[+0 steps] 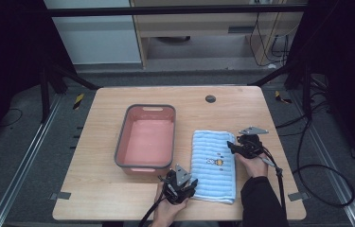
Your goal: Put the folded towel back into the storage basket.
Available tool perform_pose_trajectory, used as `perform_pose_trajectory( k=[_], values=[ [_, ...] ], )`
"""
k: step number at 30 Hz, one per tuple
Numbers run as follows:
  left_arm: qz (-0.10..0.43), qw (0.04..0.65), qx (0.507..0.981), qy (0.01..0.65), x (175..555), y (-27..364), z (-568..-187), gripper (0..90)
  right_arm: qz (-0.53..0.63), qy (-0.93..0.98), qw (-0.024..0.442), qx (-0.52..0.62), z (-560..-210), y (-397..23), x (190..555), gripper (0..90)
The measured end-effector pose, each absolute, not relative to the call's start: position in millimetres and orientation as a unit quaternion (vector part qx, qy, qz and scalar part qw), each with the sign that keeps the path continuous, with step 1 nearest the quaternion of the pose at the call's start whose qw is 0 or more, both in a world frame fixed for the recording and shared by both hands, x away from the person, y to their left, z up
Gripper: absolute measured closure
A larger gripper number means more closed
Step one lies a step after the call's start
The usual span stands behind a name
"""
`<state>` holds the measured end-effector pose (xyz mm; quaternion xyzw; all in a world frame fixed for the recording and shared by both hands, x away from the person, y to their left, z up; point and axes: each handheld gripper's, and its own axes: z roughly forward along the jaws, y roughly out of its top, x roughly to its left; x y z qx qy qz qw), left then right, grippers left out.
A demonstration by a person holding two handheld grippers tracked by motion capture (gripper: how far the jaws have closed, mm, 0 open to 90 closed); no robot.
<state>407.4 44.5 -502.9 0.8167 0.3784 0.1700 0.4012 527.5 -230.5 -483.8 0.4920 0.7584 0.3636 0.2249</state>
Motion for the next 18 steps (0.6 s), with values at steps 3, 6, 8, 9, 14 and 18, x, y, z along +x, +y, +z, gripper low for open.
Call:
perform_pose_trajectory(
  k=[3, 6, 8, 9, 14, 18],
  values=[
    [0.173, 0.397, 0.817, 0.38, 407, 44, -504, 59.8, 0.354, 0.766, 0.223, 0.489, -488, -229, 529, 51.7],
    [0.172, 0.395, 0.817, 0.383, 407, 42, -505, 60.9, 0.353, 0.765, 0.213, 0.495, -490, -229, 530, 53.0],
    [0.171, 0.395, 0.816, 0.385, 406, 42, -506, 62.3, 0.35, 0.767, 0.212, 0.495, -491, -229, 530, 53.7],
    [0.17, 0.396, 0.816, 0.386, 407, 41, -506, 62.7, 0.35, 0.768, 0.208, 0.494, -492, -229, 530, 54.3],
    [0.16, 0.397, 0.813, 0.395, 406, 40, -506, 68.2, 0.345, 0.772, 0.199, 0.495, -495, -228, 531, 57.4],
    [0.157, 0.397, 0.81, 0.403, 406, 39, -506, 73.9, 0.344, 0.772, 0.194, 0.498, -497, -228, 531, 59.4]
  ],
)
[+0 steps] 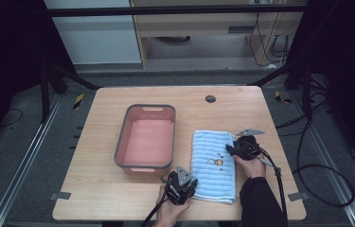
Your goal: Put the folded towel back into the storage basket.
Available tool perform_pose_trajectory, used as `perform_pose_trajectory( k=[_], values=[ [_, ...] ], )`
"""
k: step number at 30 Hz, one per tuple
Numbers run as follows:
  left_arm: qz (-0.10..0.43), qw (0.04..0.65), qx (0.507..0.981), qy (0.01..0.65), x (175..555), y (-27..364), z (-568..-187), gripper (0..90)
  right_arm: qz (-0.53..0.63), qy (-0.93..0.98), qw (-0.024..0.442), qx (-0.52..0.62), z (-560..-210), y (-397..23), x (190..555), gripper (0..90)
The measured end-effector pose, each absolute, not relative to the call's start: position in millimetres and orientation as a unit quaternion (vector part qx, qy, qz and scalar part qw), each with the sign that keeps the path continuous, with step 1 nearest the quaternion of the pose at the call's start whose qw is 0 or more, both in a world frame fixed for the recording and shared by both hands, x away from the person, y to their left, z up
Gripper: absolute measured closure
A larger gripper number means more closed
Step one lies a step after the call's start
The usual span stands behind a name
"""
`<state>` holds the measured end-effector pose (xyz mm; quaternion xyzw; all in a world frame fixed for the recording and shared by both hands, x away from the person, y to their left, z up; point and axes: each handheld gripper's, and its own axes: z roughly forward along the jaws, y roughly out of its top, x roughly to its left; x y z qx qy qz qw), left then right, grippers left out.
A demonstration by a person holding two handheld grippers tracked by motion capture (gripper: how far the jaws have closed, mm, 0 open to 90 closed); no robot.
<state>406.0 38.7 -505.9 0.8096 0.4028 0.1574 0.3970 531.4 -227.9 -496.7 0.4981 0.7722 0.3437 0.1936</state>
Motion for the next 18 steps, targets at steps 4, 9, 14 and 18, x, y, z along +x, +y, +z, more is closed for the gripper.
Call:
perform_pose_trajectory(
  k=[4, 9, 14, 18],
  values=[
    [0.157, 0.392, 0.809, 0.409, 405.6, 36.3, -504.7, 79.3, 0.346, 0.771, 0.183, 0.502, -497.9, -228.2, 532.1, 64.6],
    [0.145, 0.399, 0.803, 0.419, 407.6, 38.0, -504.2, 83.9, 0.352, 0.772, 0.17, 0.501, -497.2, -226.3, 531.2, 78.4],
    [0.142, 0.405, 0.799, 0.422, 407.5, 39.2, -503.1, 85.3, 0.355, 0.773, 0.17, 0.497, -495.2, -226.0, 530.5, 82.8],
    [0.138, 0.414, 0.795, 0.422, 408.1, 41.7, -500.9, 85.6, 0.368, 0.77, 0.172, 0.493, -489.7, -228.4, 528.4, 84.0]
  ],
)
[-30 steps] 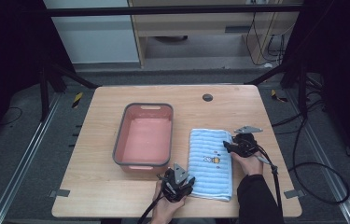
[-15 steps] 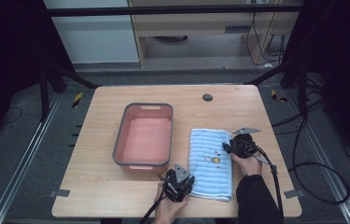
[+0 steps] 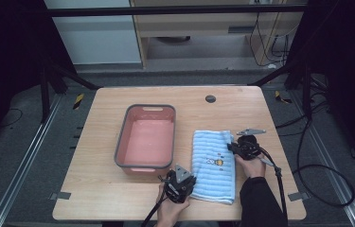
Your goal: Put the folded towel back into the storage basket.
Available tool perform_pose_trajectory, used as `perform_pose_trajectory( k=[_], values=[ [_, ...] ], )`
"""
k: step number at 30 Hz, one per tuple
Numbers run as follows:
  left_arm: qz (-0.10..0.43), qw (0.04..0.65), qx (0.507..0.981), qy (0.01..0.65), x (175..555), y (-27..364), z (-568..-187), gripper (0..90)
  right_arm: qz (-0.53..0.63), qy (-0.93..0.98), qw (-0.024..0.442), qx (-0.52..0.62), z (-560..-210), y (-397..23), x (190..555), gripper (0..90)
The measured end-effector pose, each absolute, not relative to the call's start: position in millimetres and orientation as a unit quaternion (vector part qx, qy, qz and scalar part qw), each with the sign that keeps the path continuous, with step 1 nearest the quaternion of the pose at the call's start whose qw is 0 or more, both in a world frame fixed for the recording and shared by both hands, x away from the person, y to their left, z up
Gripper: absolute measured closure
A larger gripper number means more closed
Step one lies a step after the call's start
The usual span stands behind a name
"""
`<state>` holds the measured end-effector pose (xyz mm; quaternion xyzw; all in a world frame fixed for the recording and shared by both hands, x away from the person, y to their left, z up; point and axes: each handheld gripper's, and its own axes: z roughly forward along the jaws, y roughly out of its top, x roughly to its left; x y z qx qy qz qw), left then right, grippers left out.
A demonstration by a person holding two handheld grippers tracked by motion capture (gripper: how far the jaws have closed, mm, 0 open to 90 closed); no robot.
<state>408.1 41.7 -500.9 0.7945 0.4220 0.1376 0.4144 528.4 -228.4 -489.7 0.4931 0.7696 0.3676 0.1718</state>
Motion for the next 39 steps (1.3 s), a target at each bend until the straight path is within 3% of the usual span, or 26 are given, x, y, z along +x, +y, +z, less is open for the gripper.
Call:
perform_pose_trajectory(
  k=[21, 39],
  values=[
    [0.157, 0.469, 0.779, 0.386, 399, 55, -451, 85.7, 0.445, 0.743, 0.215, 0.45, -430, -233, 505, 84.5],
    [0.198, 0.483, 0.771, 0.364, 396, 77, -406, 85.7, 0.47, 0.733, 0.243, 0.428, -386, -210, 501, 84.6]
  ],
)
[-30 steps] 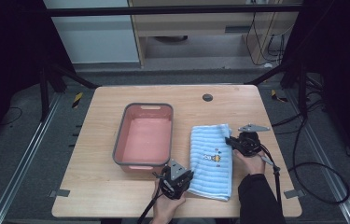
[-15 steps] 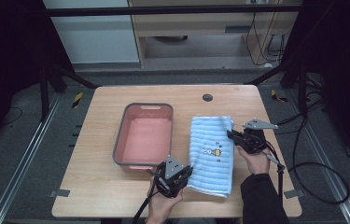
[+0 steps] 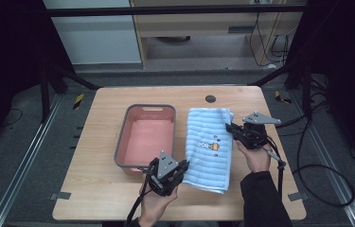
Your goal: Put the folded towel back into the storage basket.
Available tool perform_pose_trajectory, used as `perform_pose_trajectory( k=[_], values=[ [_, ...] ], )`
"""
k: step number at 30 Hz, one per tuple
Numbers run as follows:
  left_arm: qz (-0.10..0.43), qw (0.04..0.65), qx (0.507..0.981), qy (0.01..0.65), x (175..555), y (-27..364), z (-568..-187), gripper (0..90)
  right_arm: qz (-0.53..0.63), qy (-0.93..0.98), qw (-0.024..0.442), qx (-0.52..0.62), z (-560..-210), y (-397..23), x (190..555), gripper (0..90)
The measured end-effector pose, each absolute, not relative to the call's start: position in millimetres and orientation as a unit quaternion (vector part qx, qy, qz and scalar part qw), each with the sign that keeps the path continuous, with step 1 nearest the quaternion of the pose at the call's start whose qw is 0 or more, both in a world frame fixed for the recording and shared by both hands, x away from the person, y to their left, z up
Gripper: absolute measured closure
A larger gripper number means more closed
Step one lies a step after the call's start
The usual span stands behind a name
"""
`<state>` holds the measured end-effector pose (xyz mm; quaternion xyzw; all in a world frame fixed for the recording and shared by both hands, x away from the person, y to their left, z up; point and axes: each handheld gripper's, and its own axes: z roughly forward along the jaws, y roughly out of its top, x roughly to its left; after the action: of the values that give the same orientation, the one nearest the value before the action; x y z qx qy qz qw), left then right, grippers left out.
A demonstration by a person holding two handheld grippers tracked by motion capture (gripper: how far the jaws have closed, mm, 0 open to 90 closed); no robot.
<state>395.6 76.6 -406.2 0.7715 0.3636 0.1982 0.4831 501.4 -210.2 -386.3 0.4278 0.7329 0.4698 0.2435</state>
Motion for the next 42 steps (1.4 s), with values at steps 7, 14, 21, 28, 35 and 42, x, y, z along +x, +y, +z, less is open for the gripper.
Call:
perform_pose_trajectory(
  k=[7, 14, 21, 28, 35, 42],
  values=[
    [0.206, 0.491, 0.765, 0.363, 397, 86, -390, 85.7, 0.473, 0.732, 0.255, 0.418, -370, -200, 503, 84.6],
    [0.219, 0.497, 0.758, 0.361, 399, 98, -375, 85.7, 0.482, 0.73, 0.26, 0.41, -352, -188, 508, 84.6],
    [0.227, 0.504, 0.748, 0.367, 401, 114, -365, 85.7, 0.489, 0.73, 0.264, 0.399, -338, -174, 515, 84.6],
    [0.241, 0.501, 0.743, 0.372, 403, 130, -360, 85.7, 0.492, 0.734, 0.261, 0.388, -331, -154, 523, 84.7],
    [0.249, 0.503, 0.734, 0.382, 406, 148, -355, 85.7, 0.492, 0.741, 0.258, 0.377, -325, -130, 534, 84.7],
    [0.256, 0.508, 0.72, 0.397, 410, 168, -351, 85.6, 0.497, 0.745, 0.252, 0.368, -320, -107, 547, 84.7]
  ],
)
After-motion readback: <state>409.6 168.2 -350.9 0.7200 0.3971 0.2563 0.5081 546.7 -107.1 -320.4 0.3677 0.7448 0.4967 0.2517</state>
